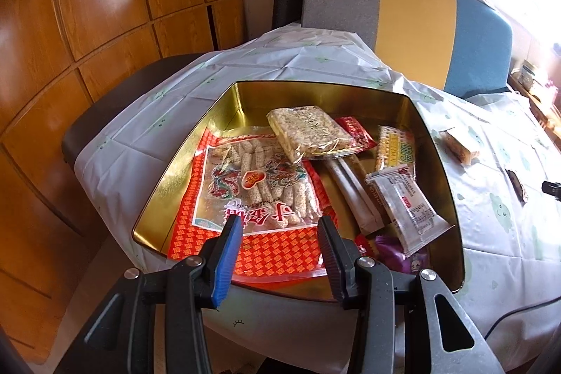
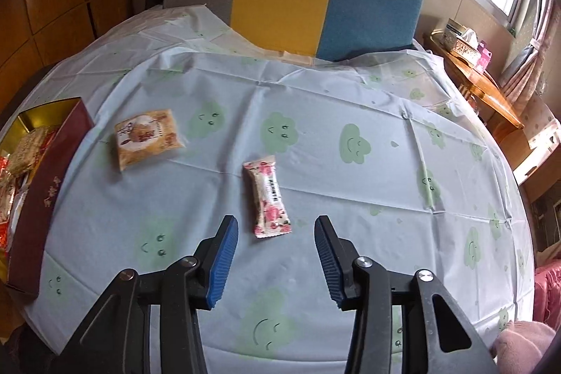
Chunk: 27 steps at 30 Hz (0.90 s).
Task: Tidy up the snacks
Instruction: 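Move the right tool to the pink rose-print candy bar and grasp it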
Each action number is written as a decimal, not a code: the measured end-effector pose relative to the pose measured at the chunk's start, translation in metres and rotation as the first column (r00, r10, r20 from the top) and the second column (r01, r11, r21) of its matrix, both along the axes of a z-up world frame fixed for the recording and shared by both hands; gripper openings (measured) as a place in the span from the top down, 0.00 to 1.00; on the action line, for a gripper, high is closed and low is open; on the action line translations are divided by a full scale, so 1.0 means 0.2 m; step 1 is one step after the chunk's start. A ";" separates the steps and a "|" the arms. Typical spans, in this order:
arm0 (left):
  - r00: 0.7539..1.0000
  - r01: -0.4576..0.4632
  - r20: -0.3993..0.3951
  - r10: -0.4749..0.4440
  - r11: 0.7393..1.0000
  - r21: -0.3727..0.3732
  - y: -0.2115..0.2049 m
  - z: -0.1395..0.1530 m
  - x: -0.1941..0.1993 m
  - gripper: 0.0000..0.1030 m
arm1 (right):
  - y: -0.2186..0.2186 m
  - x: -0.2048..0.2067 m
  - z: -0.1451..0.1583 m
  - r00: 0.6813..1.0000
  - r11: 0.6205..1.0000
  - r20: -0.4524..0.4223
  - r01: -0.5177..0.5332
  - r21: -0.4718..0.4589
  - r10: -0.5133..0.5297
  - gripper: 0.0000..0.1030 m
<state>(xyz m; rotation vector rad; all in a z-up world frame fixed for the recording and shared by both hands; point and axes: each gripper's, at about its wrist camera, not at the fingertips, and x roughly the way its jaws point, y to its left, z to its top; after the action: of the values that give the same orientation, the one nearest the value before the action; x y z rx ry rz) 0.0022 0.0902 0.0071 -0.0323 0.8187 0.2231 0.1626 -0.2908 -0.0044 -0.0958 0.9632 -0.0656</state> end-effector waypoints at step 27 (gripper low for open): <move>0.982 0.187 0.007 -0.187 0.982 0.025 -0.33 0.08 0.10 0.54 | -0.12 0.06 -0.11 0.980 0.971 -0.190 0.098 0.218 -0.057 0.55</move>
<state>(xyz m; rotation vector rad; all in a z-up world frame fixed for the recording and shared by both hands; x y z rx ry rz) 0.0230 0.0240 0.0239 0.0661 0.8043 0.0552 0.1743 -0.3155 -0.0261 0.1487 1.1519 -0.0189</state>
